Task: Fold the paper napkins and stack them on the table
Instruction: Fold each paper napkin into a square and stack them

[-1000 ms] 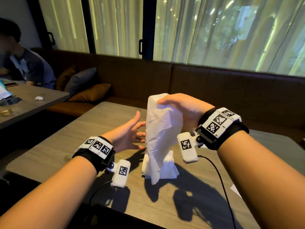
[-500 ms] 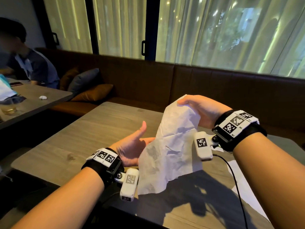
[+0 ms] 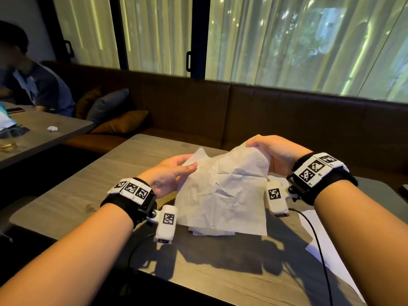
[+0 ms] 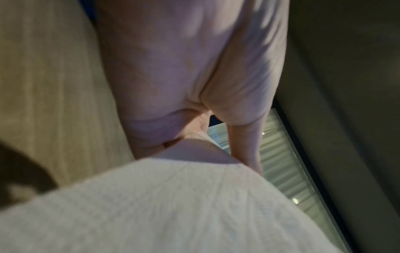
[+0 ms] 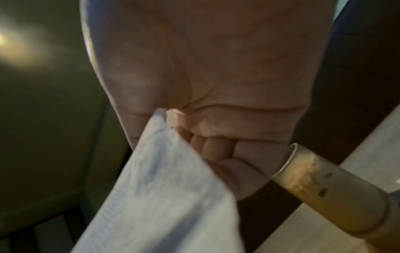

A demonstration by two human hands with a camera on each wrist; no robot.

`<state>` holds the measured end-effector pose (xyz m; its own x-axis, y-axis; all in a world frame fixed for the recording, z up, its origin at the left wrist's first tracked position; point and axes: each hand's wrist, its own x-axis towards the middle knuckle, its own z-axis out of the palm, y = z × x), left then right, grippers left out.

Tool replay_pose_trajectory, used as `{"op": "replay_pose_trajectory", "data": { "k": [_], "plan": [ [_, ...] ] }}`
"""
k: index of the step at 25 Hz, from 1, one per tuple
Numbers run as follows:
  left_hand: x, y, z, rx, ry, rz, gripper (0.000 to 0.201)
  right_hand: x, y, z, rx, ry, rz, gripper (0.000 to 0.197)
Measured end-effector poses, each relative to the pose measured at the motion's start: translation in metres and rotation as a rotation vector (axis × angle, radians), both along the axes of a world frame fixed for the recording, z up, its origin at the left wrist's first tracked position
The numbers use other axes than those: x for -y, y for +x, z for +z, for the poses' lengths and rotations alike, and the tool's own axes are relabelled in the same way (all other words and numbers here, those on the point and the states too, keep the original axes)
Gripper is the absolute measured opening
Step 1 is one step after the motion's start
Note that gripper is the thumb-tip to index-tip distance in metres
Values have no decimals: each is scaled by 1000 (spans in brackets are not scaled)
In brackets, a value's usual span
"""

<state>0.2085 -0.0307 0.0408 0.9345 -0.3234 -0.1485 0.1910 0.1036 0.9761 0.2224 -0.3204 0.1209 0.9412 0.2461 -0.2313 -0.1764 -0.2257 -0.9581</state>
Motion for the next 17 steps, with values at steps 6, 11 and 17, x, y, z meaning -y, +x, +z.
{"op": "replay_pose_trajectory", "data": {
  "k": [6, 11, 17],
  "plan": [
    [-13, 11, 15, 132, 77, 143, 62, 16, 5, -25, -40, -24, -27, 41],
    [-10, 18, 16, 287, 183, 241, 64, 12, -1, -50, -53, 95, 17, 56],
    [-11, 15, 33, 582, 537, 344, 53, 2, -7, -70, -43, 74, 25, 51]
  ]
}}
